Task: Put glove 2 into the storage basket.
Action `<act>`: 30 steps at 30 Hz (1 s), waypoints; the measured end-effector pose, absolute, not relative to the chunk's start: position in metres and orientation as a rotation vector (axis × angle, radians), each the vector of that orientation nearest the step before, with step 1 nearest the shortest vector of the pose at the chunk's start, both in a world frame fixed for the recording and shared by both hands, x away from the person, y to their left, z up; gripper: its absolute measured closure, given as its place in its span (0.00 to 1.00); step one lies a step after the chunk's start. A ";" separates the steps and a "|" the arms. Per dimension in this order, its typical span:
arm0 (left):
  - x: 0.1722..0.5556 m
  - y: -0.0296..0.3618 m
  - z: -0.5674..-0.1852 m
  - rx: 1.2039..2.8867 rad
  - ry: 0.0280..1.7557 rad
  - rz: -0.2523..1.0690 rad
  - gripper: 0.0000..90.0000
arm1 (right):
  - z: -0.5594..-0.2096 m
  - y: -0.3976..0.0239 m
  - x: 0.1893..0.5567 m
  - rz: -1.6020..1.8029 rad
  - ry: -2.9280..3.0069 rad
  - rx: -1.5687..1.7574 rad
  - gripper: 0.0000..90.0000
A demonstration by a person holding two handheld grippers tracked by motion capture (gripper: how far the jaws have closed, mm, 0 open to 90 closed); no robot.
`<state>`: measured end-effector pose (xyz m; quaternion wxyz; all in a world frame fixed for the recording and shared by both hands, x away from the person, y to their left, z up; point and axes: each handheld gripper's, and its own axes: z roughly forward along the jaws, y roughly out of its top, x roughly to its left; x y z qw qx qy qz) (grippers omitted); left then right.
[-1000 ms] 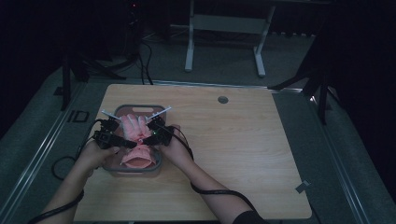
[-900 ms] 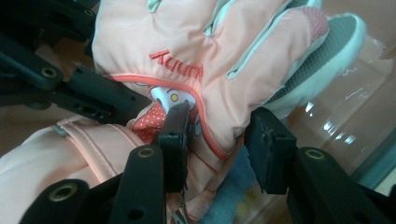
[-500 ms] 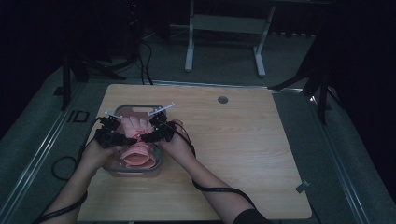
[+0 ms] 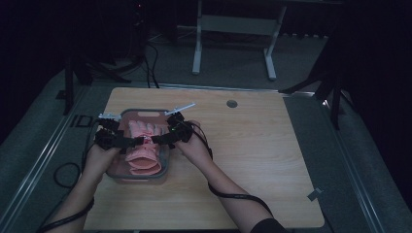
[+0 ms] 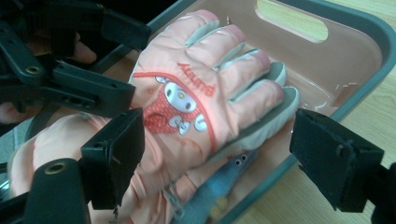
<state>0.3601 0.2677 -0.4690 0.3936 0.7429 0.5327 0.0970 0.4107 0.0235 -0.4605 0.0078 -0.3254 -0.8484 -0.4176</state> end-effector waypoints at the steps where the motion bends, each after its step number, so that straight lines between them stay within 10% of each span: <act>1: 0.360 0.268 -0.469 1.885 1.352 0.246 0.02 | -0.461 0.024 0.411 -1.305 -2.652 -1.017 0.19; 30: 0.296 0.143 -0.441 1.970 0.938 0.258 0.02 | -0.473 -0.045 0.396 -1.381 -2.613 -1.010 0.19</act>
